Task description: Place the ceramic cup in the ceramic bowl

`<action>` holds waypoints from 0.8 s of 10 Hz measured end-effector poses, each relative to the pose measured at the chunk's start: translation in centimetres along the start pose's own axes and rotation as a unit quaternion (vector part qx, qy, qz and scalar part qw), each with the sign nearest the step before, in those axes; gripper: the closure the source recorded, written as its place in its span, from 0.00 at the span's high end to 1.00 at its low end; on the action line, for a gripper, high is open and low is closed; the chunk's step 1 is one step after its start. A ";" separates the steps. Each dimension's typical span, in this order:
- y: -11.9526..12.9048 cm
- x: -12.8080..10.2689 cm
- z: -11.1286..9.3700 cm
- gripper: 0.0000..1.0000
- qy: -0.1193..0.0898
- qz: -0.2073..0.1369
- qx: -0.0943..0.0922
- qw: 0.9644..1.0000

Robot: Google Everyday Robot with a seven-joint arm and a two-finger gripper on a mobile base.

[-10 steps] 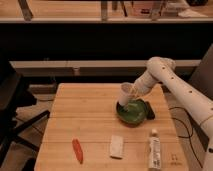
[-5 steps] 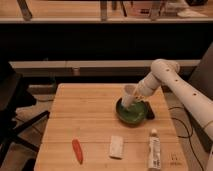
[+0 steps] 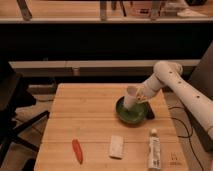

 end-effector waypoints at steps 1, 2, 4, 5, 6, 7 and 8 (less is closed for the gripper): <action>0.2 0.0 0.0 0.39 0.000 0.001 0.000 1.000; 0.4 0.1 0.0 0.47 -0.001 0.003 0.001 1.000; 0.8 0.3 -0.1 0.70 -0.002 0.004 0.001 1.000; 0.8 0.3 -0.2 0.76 -0.001 0.005 0.001 1.000; 1.0 0.4 -0.2 0.80 -0.001 0.007 0.002 1.000; 1.1 0.4 -0.3 0.80 -0.001 0.008 0.002 1.000; 1.2 0.4 -0.3 0.80 -0.001 0.009 0.002 1.000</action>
